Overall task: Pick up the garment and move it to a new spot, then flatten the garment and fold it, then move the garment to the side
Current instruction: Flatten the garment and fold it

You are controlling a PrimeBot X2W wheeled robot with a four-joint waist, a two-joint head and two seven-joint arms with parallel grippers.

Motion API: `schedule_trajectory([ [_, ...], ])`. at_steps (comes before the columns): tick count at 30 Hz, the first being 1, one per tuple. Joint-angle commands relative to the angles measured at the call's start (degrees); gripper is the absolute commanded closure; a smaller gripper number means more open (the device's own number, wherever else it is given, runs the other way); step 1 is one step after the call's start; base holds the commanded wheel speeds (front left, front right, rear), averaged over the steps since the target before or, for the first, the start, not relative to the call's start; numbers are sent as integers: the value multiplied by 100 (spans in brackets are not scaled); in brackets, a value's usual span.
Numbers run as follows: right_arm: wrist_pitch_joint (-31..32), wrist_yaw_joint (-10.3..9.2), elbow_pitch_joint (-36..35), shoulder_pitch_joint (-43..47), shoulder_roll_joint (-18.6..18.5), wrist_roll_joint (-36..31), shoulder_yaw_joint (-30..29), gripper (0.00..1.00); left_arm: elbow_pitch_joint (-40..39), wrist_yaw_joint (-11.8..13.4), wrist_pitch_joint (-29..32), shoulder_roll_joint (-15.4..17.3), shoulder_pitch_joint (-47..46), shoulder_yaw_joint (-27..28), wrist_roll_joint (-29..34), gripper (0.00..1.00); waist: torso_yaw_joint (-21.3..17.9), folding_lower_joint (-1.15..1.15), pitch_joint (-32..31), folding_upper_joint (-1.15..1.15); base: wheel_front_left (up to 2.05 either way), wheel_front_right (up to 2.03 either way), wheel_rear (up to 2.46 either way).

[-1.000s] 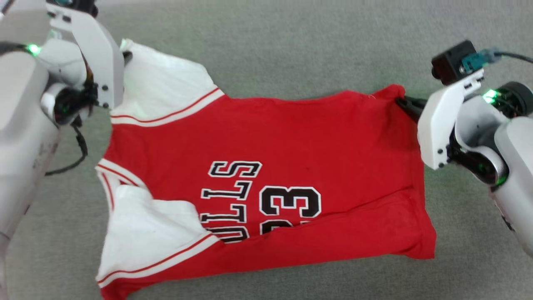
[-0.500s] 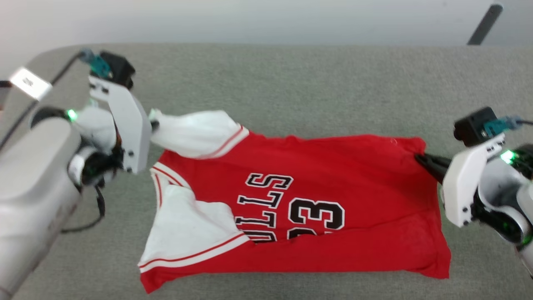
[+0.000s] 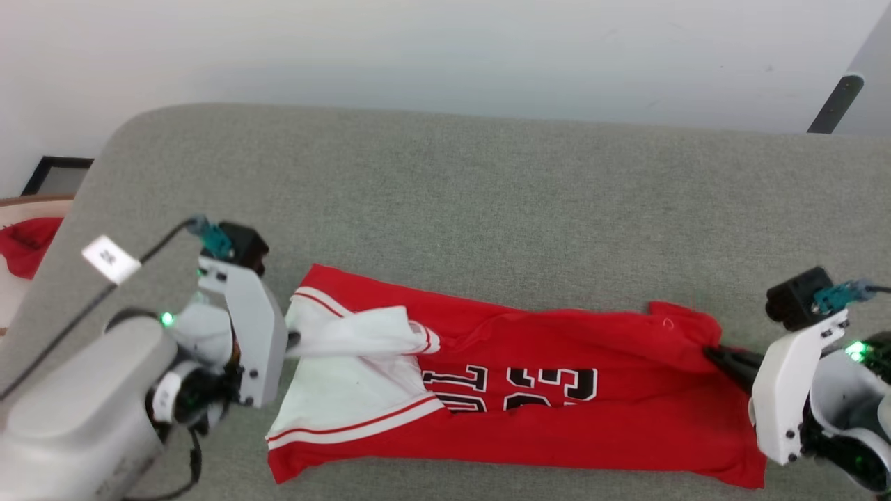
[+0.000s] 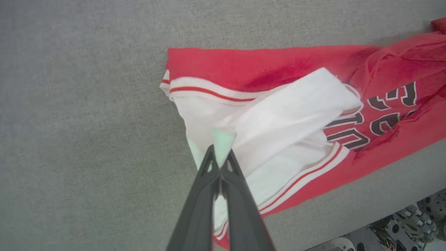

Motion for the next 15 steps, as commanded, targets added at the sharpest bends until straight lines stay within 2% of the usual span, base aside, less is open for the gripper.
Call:
schedule_trajectory([
  [1, 73, -4, -58, 156, 29, -15, -13, 100, -11, 49, 62, 21, 158, -54, -41, 100, -16, 0, -40, 0, 0, 0, 0],
  [4, 169, -4, -153, 292, 49, -41, -41, 100, -10, 57, 74, -27, 299, -103, -112, 100, -38, 0, -95, 0, 0, 0, 0],
  [5, 209, -4, -179, 335, 33, -54, -28, 100, 6, 39, 68, -26, 337, -130, -93, 89, -45, 0, -113, 0, 0, 0, 0],
  [6, 221, -4, -199, 369, 28, -53, -29, 100, 28, 31, 48, -27, 375, -145, -89, 69, -55, 0, -133, 0, 0, 0, 0],
  [7, 251, -4, -227, 410, 31, -56, -34, 100, 49, 39, 37, -39, 406, -153, -106, 67, -63, 0, -152, 0, 0, 0, 0],
  [8, 265, -4, -239, 442, 31, -59, -36, 94, 61, 20, 27, -56, 429, -150, -138, 61, -68, 0, -172, 0, 0, 0, 0],
  [9, 297, -4, -246, 477, 14, -80, -40, 86, 75, 9, 27, -63, 452, -154, -145, 54, -73, 0, -197, 0, 0, 0, 0],
  [10, 327, -4, -259, 513, -2, -93, -49, 76, 86, -4, 16, -60, 472, -160, -149, 36, -76, 0, -221, 0, 0, 0, 0],
  [11, 361, -4, -274, 545, -2, -104, -59, 69, 99, -10, 9, -55, 496, -171, -154, 25, -79, 0, -249, 0, 0, 0, 0],
  [12, 362, -4, -280, 570, 3, -129, -89, 50, 101, -23, 11, -54, 526, -173, -182, 14, -82, 0, -278, 0, 0, 0, 0],
  [13, 387, -4, -277, 608, 7, -151, -135, 17, 98, -30, 22, -45, 548, -171, -204, 1, -85, 0, -309, 0, 0, 0, 0],
  [14, 417, -4, -280, 650, 8, -178, -148, 0, 85, -26, 28, -33, 571, -160, -227, 0, -88, 0, -334, 0, 0, 0, 0],
  [15, 434, -4, -278, 689, 19, -192, -183, 0, 75, -14, 39, -28, 594, -151, -256, 0, -84, 0, -361, 0, 0, 0, 0],
])
